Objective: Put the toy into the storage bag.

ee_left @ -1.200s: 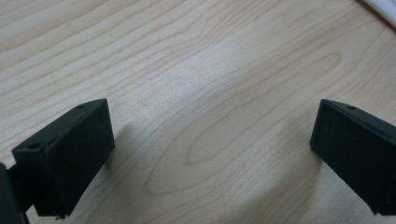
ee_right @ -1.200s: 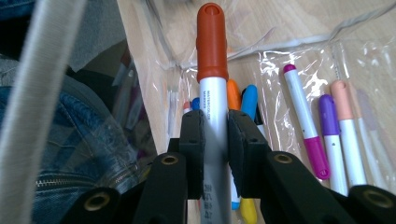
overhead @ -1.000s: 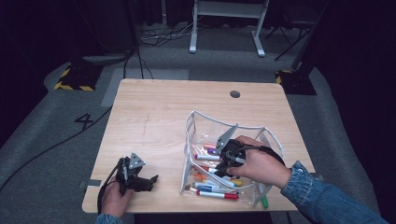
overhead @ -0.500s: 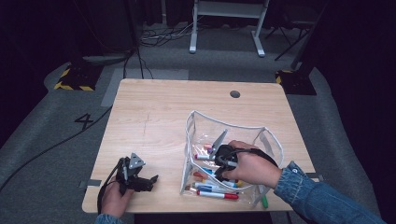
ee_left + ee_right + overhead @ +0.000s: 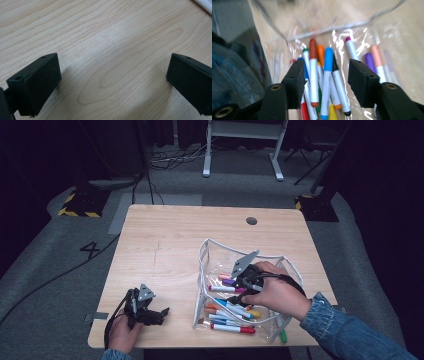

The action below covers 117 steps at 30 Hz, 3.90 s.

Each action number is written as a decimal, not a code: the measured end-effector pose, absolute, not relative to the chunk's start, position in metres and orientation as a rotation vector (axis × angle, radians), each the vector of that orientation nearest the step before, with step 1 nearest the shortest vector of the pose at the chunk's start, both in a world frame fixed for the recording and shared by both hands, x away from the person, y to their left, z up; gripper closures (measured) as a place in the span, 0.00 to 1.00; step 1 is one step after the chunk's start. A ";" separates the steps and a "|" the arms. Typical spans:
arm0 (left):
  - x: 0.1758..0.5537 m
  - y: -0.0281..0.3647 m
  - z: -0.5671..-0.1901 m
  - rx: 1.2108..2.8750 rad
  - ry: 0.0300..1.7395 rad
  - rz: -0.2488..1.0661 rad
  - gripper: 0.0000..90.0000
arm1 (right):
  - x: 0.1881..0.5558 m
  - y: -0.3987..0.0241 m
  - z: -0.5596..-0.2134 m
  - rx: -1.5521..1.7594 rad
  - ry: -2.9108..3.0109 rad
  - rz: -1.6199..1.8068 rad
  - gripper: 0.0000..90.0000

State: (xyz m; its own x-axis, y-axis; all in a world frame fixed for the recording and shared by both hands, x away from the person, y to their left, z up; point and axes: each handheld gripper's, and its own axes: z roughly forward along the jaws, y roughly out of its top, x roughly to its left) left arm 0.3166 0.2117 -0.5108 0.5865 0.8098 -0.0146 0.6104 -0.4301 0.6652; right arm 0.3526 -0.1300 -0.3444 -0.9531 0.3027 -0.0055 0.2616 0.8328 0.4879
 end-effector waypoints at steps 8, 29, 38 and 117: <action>0.317 0.212 -0.511 2.184 1.123 0.409 0.00 | 0.340 -0.164 -0.298 0.540 2.748 0.993 0.47; 0.317 0.212 -0.511 2.187 1.122 0.409 0.00 | 0.306 -0.295 -0.283 0.903 2.505 1.085 0.47; 0.317 0.212 -0.511 2.186 1.124 0.411 0.00 | 0.296 -0.323 -0.311 1.035 2.498 1.052 0.48; 0.317 0.211 -0.511 2.183 1.125 0.411 0.00 | 0.322 -0.345 -0.345 1.240 2.473 0.925 0.85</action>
